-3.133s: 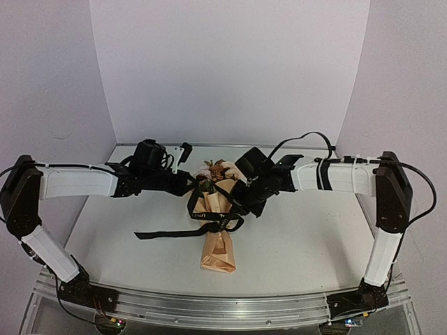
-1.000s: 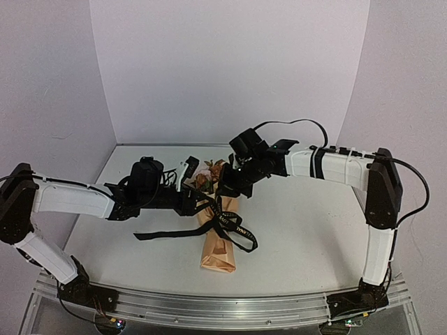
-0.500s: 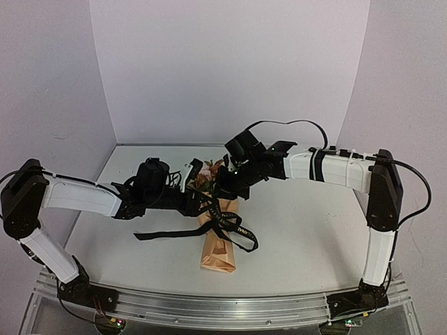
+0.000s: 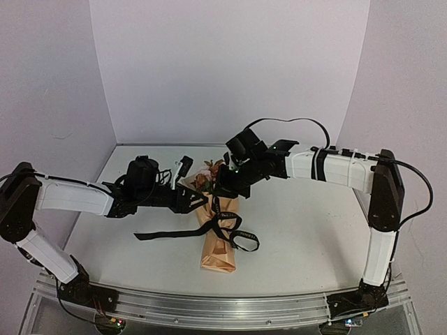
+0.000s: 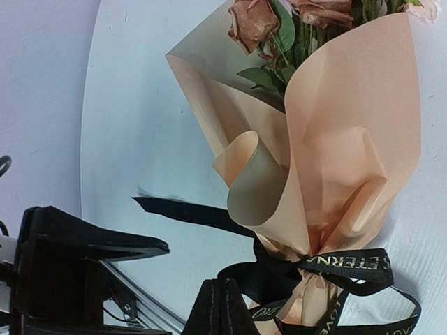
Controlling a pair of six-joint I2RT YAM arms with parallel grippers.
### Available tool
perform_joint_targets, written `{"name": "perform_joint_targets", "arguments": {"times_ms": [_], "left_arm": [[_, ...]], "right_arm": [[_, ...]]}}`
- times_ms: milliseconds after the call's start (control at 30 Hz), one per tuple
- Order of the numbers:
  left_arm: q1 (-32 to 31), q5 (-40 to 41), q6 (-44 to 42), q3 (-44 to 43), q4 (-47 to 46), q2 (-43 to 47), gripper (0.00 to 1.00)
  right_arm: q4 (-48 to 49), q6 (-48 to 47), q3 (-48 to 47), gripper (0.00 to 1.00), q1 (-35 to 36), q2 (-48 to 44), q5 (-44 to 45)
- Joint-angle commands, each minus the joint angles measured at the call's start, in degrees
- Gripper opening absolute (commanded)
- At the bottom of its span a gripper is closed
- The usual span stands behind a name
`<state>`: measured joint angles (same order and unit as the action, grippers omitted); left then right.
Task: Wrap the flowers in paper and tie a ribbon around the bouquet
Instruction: Cross the half-tied ribbon over the folded bouquet.
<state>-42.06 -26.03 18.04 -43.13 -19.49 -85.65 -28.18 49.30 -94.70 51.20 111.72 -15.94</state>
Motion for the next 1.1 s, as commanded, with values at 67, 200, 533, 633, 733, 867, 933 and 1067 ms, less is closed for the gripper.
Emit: {"name": "perform_joint_targets", "arguments": {"times_ms": [67, 200, 533, 633, 733, 867, 933, 1067], "left_arm": [[-1.2, -5.8, -0.4, -3.0, -2.4, -2.0, 0.54], [-2.1, -5.3, -0.4, -4.6, -2.4, -4.0, 0.55], [-3.6, -1.9, -1.2, -9.2, -0.9, -8.8, 0.48], [-3.7, -1.1, -1.2, -9.3, -1.0, -9.0, 0.41], [-3.6, -0.6, -1.0, -9.4, -0.9, -9.5, 0.29], [-3.6, 0.0, 0.0, -8.6, -2.4, -9.5, 0.07], [-3.6, 0.7, 0.4, -8.2, -2.7, -9.5, 0.01], [-3.6, 5.2, 2.3, -5.3, -5.1, -8.1, 0.00]], "right_arm": [[-0.1, 0.1, -1.5, 0.00, 0.4, -2.1, 1.0], [-0.3, 0.3, -2.1, 0.00, 0.6, -1.7, 1.0], [-1.0, 0.4, -2.8, 0.00, 1.0, -1.7, 0.8], [-1.2, 0.2, -2.5, 0.00, 0.9, -1.9, 0.8], [-1.3, 0.2, -2.2, 0.00, 1.0, -2.0, 0.8], [-1.4, -0.1, -1.5, 0.00, 1.0, -2.6, 1.2], [-1.4, -0.7, -0.9, 0.02, 1.1, -3.3, 2.0], [-1.4, -3.1, 2.1, 0.27, 1.0, -6.9, 5.4]]}}
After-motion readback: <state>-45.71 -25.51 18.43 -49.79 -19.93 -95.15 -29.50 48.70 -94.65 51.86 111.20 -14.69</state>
